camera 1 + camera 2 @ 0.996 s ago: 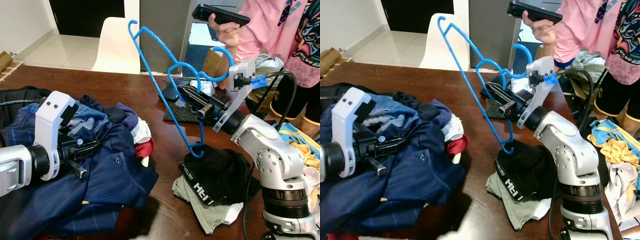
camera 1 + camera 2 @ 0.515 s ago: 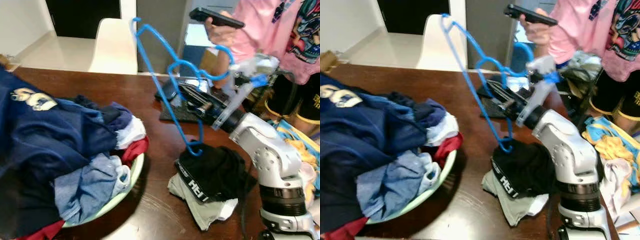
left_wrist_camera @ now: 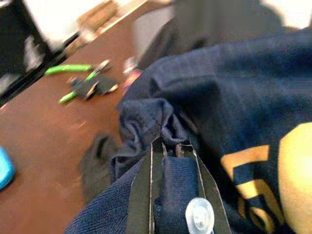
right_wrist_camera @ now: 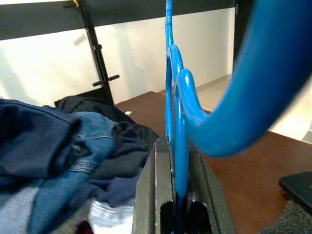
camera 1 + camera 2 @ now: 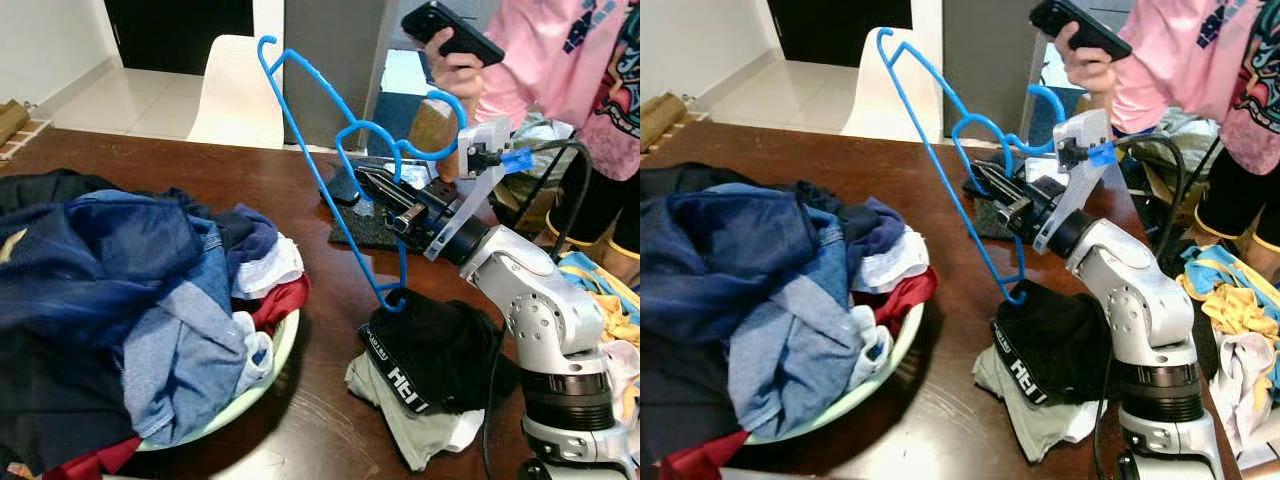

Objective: Hang hanger

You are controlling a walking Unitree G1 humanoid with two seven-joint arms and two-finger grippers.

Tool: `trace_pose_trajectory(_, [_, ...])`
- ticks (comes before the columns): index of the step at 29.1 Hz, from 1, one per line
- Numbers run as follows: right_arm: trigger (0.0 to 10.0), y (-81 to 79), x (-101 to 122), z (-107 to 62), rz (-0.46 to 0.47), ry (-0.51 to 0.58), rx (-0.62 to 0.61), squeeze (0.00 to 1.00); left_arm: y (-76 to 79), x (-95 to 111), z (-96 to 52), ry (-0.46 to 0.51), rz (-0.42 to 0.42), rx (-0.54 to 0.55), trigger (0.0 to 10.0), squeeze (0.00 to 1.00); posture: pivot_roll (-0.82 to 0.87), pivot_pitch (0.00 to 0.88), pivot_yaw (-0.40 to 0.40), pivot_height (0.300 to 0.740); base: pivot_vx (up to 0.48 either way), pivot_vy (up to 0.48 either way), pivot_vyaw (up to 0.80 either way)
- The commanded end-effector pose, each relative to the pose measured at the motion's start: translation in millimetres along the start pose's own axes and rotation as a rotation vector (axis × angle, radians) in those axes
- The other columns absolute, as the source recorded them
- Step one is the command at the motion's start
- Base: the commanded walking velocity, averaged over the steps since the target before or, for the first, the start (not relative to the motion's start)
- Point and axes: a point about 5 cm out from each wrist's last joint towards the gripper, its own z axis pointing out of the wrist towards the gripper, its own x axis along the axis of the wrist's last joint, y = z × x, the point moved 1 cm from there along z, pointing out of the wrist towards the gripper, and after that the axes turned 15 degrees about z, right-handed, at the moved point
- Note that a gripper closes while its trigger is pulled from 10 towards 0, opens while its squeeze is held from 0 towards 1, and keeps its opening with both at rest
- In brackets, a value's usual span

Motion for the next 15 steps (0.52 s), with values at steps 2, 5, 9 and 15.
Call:
trace_pose_trajectory(2, [10.0,-0.5,0,-0.8,-0.009,0.003,0.005,0.00,26.5,-1,-1.3,0.025,-0.024,-0.120,7.5,0.00,0.14,0.092,-0.035,0.740,0.000,0.000,0.00])
trace_pose_trajectory(5, [10.0,-0.6,0,-1.5,-0.009,0.003,0.003,0.00,29.4,4,0.6,0.057,-0.026,-0.120,10.0,0.00,0.14,0.093,-0.032,0.740,0.000,0.000,0.00])
trace_pose_trajectory(9, [10.0,-0.4,0,-2.2,-0.009,0.003,0.000,0.00,19.7,8,1.1,0.070,-0.033,-0.055,10.0,0.27,0.14,0.097,-0.033,0.740,0.000,0.000,0.00])
trace_pose_trajectory(15, [10.0,0.4,-1,-2.8,-0.005,0.000,-0.003,0.00,3.4,39,-2.0,0.207,-0.107,-0.035,10.0,1.00,0.14,0.102,-0.036,0.740,0.000,0.000,0.00])
